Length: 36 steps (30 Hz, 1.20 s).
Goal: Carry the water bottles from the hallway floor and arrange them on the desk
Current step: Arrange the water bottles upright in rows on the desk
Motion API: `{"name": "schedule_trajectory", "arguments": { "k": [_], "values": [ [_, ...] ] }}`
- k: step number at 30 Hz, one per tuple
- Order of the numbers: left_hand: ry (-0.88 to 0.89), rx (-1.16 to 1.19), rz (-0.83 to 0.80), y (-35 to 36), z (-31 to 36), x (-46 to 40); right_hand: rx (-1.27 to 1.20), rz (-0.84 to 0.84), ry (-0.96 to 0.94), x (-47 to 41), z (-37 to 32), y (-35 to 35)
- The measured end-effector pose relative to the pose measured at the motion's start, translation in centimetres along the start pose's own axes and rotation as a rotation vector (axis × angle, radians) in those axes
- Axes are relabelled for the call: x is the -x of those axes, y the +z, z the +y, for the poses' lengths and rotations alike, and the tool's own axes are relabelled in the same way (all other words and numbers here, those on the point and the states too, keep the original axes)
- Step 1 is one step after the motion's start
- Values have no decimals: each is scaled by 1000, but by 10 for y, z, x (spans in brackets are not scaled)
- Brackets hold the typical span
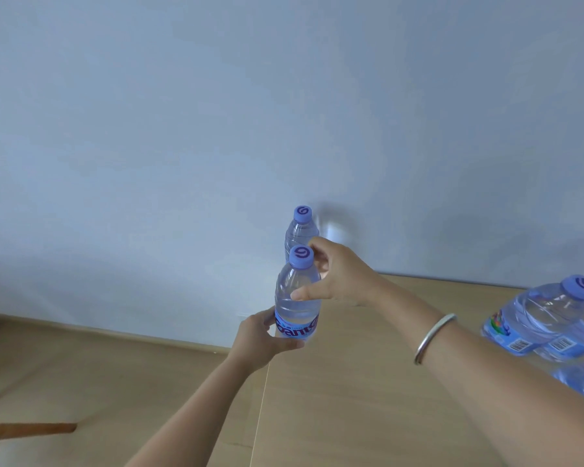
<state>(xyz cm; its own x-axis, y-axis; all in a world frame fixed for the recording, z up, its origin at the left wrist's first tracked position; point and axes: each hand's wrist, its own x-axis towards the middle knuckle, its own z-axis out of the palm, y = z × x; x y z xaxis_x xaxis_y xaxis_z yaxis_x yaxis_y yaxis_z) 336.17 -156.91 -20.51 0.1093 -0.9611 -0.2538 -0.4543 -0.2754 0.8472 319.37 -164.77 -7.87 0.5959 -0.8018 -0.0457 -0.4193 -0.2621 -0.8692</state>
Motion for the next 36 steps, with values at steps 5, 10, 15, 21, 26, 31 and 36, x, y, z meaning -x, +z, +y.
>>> {"name": "schedule_trajectory", "arguments": {
  "k": [5, 10, 15, 21, 26, 31, 36],
  "values": [
    [2, 4, -14, 1, -6, -22, 36, 34, 54, -12, 5, 5],
    [-2, -7, -19, 3, -12, -40, 21, 63, 94, -21, 14, 9],
    [-5, -6, -28, 5, -16, -50, 59, 84, 121, -28, 23, 11],
    [-28, -20, -17, 6, -21, -62, 93, 134, 138, -34, 34, 16],
    [-40, -3, -8, 8, -23, -72, 108, 120, 136, -42, 35, 16],
    [-41, 1, 9, 10, -23, -77, 97, 101, 138, -46, 36, 12],
    [-47, 30, 39, 14, -21, -73, 84, 104, 143, -44, 38, 12]
  ]
}}
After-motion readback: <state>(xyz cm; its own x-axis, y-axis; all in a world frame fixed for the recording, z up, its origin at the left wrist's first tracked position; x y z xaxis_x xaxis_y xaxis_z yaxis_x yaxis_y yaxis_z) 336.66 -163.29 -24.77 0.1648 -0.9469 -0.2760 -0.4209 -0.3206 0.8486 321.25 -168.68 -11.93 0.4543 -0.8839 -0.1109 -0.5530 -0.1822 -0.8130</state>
